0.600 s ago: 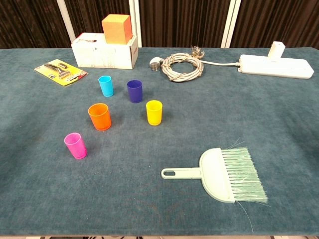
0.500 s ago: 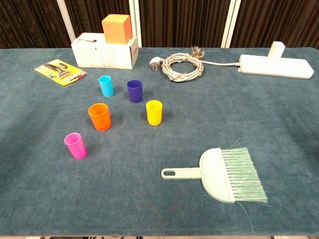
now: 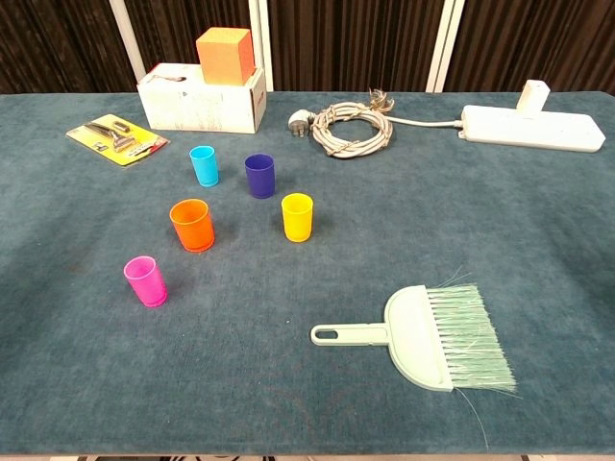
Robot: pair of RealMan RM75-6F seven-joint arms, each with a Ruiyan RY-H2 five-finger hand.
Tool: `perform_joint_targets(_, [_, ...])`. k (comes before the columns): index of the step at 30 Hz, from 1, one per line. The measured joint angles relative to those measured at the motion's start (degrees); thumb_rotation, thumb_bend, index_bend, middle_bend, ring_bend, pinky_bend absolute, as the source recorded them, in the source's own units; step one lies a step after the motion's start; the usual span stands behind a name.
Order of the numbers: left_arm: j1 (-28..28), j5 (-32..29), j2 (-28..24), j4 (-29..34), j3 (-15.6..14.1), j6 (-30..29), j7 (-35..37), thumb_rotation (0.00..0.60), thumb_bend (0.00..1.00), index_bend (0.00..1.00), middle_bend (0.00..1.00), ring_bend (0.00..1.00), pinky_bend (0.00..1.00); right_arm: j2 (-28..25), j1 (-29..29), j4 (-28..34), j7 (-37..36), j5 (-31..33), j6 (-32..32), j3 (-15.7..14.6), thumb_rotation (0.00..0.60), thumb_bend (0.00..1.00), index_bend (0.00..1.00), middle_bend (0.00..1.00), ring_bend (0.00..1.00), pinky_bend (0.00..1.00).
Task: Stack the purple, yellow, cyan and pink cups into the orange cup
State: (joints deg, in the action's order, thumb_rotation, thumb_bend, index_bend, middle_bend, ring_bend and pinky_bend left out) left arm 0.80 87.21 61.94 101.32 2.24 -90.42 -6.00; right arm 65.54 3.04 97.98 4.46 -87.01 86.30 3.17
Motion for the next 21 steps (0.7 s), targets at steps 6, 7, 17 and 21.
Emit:
perform_joint_targets(6, [0.2, 0.9, 0.1, -0.3, -0.3, 0.3, 0.6, 0.6, 0.29, 0.11, 0.07, 0.0, 0.0, -0.4, -0.4, -0.2, -0.9, 0.9, 0.3, 0.3, 0.6, 0.34, 0.12, 0.05, 0.09, 0.05])
perform_joint_targets(7, [0.2, 1.2, 0.1, -0.2, -0.5, 0.2, 0.8, 0.6, 0.29, 0.11, 0.07, 0.0, 0.0, -0.5, -0.4, -0.1, -1.0, 0.7, 0.3, 0.3, 0.6, 0.34, 0.12, 0.05, 0.09, 0.05])
perform_joint_targets(17, [4.5, 2.0, -0.3, 0.1, 1.5, 4.4, 2.4, 0.6, 0.21, 0.08, 0.07, 0.0, 0.0, -0.7, -0.4, 0.7, -0.8, -0.7, 0.4, -0.3, 0.6, 0.34, 0.12, 0.05, 0.09, 0.05])
perform_joint_targets(21, [10.2, -0.8, -0.7, 1.5, 4.5, 12.1, 0.1, 0.6, 0.2, 0.08, 0.07, 0.0, 0.0, -0.7, -0.4, 1.0, -0.5, -0.7, 0.5, -0.4, 0.6, 0.34, 0.12, 0.05, 0.09, 0.05])
